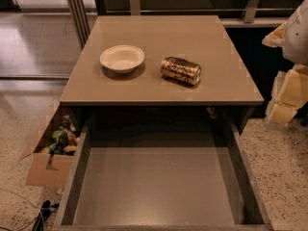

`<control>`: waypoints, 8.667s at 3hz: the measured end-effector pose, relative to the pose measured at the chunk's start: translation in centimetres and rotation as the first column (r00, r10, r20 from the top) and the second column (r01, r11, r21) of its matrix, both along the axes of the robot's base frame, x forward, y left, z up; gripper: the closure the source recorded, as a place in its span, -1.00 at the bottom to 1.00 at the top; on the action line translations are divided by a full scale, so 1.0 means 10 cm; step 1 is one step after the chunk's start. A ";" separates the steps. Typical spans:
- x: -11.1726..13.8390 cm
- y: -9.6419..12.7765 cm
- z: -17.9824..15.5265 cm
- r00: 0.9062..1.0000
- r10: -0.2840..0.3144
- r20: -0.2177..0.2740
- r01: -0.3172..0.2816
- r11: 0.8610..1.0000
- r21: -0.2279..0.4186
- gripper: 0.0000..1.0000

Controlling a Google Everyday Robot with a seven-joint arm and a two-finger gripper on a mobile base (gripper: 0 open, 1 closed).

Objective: Place orange can into top drawer

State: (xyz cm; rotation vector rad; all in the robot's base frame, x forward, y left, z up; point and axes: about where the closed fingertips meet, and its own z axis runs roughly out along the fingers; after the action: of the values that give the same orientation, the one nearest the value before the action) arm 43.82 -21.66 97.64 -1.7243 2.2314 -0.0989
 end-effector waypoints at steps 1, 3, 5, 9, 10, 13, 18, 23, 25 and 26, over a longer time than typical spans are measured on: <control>0.04 0.02 0.04 1.000 0.000 0.013 0.000 1.000 0.005 -1.00; 0.55 0.19 -0.01 0.995 0.007 0.099 -0.025 0.982 0.189 -1.00; 0.94 0.68 -0.35 0.995 0.012 0.102 -0.041 0.957 0.288 -1.00; 2.21 0.78 -1.26 0.976 -0.186 0.117 0.138 0.932 0.335 -1.00; 2.22 0.78 -1.27 0.976 -0.187 0.116 0.139 0.932 0.334 -1.00; 2.22 0.78 -1.27 0.976 -0.187 0.116 0.139 0.932 0.334 0.30; 1.85 0.37 -0.90 0.962 -0.224 0.155 0.157 0.921 0.357 1.00; 0.21 -0.02 -1.04 0.948 -0.270 0.168 0.180 0.891 0.416 1.00; 0.06 0.36 -1.56 0.975 -0.206 0.078 0.158 0.901 0.405 1.00; -0.13 0.54 -1.99 0.983 -0.181 0.001 0.165 0.900 0.404 1.00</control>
Offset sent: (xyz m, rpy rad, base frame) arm 0.0536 0.0263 0.0049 0.1455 -0.0973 0.0697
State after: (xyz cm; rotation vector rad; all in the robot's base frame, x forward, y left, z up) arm 42.57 -16.28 77.72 -1.2932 2.1822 0.2692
